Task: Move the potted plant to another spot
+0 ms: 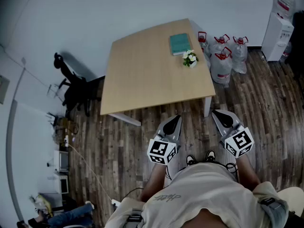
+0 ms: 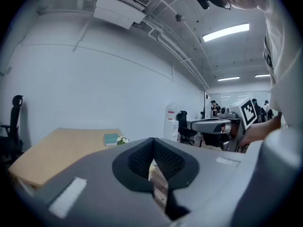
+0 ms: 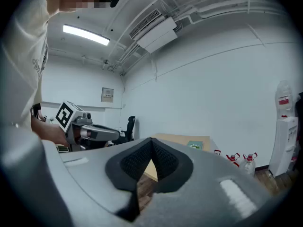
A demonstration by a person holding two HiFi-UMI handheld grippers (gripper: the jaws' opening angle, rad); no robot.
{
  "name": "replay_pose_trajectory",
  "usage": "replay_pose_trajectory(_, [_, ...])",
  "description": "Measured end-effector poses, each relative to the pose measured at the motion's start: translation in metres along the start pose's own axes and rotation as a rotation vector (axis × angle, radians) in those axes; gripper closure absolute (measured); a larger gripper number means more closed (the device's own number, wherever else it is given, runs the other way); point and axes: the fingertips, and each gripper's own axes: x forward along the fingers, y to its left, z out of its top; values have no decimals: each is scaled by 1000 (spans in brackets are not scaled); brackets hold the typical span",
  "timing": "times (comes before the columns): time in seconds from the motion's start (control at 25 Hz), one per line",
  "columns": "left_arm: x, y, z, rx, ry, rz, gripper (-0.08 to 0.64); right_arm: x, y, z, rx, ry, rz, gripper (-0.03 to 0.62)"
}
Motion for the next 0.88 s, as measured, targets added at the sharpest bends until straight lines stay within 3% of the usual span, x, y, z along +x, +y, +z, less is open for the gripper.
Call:
replay_pose_trajectory(0.6, [-12,1,17,-9,-67,52,544,-5,5,9,3,-43,34,591])
replay_pose_trajectory(0.88, [-7,0,19,-23,-78,38,545,-12,-10,13,-16,-51,-25,589])
